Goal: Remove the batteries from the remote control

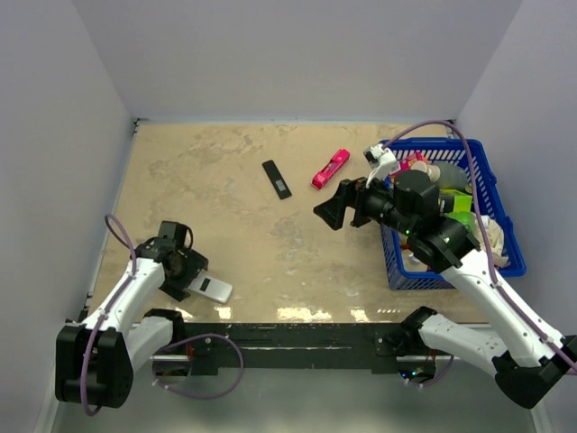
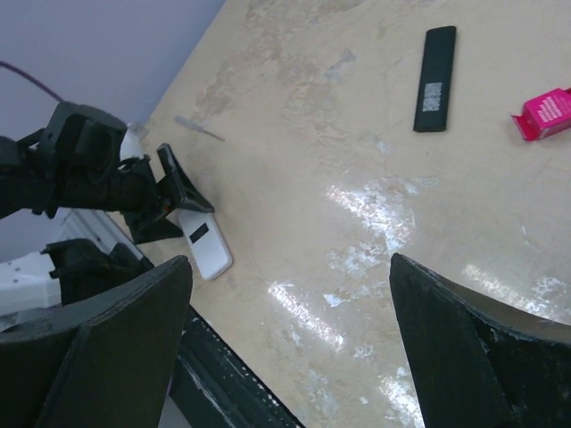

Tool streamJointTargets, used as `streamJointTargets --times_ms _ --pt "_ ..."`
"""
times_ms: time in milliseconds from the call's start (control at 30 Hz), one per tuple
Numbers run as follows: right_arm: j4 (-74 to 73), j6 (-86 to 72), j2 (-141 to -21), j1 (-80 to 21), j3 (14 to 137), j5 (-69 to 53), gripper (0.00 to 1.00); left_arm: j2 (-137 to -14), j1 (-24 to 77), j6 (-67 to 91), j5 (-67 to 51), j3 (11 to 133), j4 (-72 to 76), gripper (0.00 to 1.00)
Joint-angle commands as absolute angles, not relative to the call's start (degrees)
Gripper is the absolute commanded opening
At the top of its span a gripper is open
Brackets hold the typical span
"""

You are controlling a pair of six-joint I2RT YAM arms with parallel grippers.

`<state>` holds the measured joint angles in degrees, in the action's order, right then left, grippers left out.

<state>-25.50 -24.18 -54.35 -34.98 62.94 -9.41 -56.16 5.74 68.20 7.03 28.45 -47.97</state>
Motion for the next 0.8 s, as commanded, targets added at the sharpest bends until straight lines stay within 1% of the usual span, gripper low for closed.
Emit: streamJointTargets --times_ms 0,133,233,267,433,533,567,633,733,767 --pt "-20.4 -22.9 -53.8 -35.2 62.0 -16.2 0.94 -57.4 5.4 68.3 5.2 27.6 -43.9 0.82" --pt "-20.4 -23.1 -54.1 -35.2 62.2 -16.5 0.93 -58.4 5.4 68.3 3.6 27.1 -42.8 0.79" --pt "-19.5 -23.7 -54.2 -35.2 61.8 -17.1 0.92 -58.6 5.4 67.9 2.1 27.1 -41.8 0.72" --pt "-19.4 -24.1 -54.3 -35.2 61.7 -17.3 0.91 -58.6 5.4 67.9 1.8 27.0 -41.4 0.68" --pt "-19.1 -24.3 -54.4 -35.1 61.5 -17.9 0.89 -59.0 5.5 68.9 0.3 25.5 -41.5 0.65" --pt "-18.9 -24.3 -54.1 -35.2 61.3 -17.8 0.89 -59.9 5.9 69.3 -2.1 24.3 -39.8 0.58" --pt "-18.9 -24.2 -53.8 -35.2 61.1 -17.8 0.89 -60.5 6.6 69.8 -2.7 24.1 -38.6 0.54" --pt "-19.0 -24.1 -53.6 -35.2 60.9 -17.8 0.89 -61.4 8.0 71.4 -3.8 24.3 -37.2 0.50" --pt "-19.9 -23.6 -53.3 -35.2 60.7 -17.2 0.89 -63.4 13.7 75.7 -2.8 26.1 -36.1 0.49" --pt "-20.0 -23.4 -53.3 -35.2 60.6 -17.1 0.89 -64.5 17.0 77.1 -2.4 26.7 -35.8 0.49"
